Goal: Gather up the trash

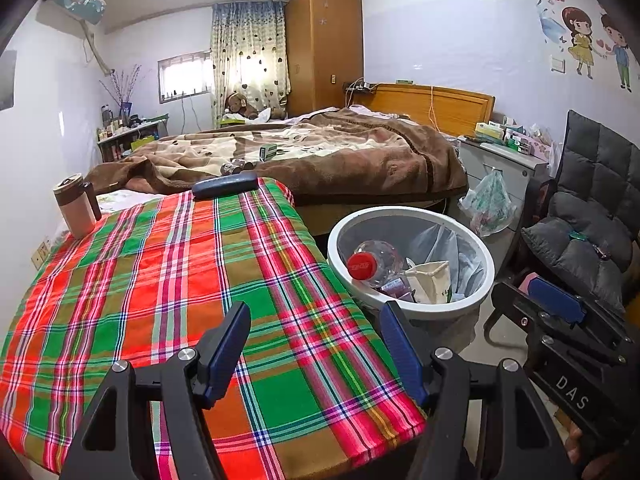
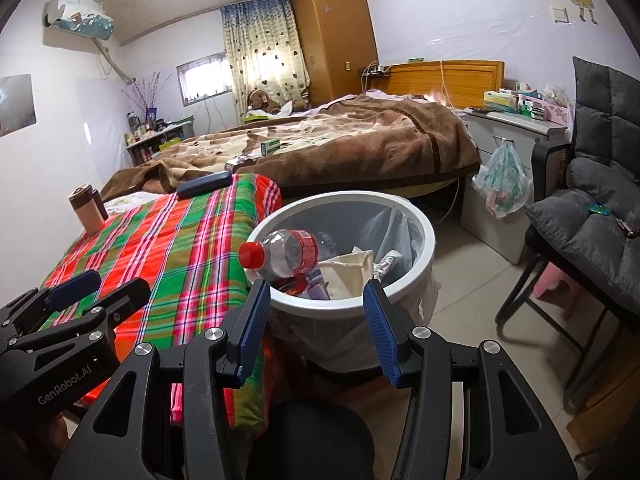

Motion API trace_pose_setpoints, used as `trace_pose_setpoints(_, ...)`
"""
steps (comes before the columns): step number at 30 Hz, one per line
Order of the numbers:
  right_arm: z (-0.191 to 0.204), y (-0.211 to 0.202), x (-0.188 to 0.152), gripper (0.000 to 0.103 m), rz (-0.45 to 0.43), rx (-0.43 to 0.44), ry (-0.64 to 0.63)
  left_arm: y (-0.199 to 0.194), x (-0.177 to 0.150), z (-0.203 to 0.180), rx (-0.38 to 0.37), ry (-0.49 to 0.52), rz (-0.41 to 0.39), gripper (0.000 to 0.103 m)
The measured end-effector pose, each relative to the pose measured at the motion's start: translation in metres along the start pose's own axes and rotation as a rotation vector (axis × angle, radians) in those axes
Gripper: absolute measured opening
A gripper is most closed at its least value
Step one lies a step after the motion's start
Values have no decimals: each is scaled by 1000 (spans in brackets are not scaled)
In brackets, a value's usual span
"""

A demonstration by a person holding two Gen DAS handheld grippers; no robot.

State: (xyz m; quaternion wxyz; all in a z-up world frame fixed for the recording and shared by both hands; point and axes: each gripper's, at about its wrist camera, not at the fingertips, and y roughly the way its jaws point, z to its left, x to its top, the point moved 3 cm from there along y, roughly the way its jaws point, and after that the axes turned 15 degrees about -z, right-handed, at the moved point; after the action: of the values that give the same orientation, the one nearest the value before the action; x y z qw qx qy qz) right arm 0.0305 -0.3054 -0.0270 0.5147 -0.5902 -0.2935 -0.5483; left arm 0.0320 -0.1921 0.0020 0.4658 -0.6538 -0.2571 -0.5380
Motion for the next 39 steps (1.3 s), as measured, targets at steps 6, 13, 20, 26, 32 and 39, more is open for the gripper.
trace_pose_setpoints(6, 0, 0, 0, 50, -2, 0, 0, -2, 1, 2, 4, -2, -2, 67)
trace_pose_setpoints(13, 0, -1, 1, 50, -5, 2, -3, -4, 1, 2, 6, -5, -5, 67)
trace_pose_setpoints(20, 1, -2, 1, 50, -3, 3, -3, -5, 2, 3, 4, -5, -3, 67)
trace_pose_setpoints(26, 2, -4, 1, 50, -3, 4, -5, -5, 1, 3, 3, -5, -4, 67)
trace_pose_setpoints(32, 3, -4, 1, 50, -1, 3, -6, -5, 2, 3, 3, -7, -4, 67)
trace_pose_setpoints(39, 3, -4, 2, 50, -2, 3, -6, -6, 2, 2, -3, -6, -7, 67)
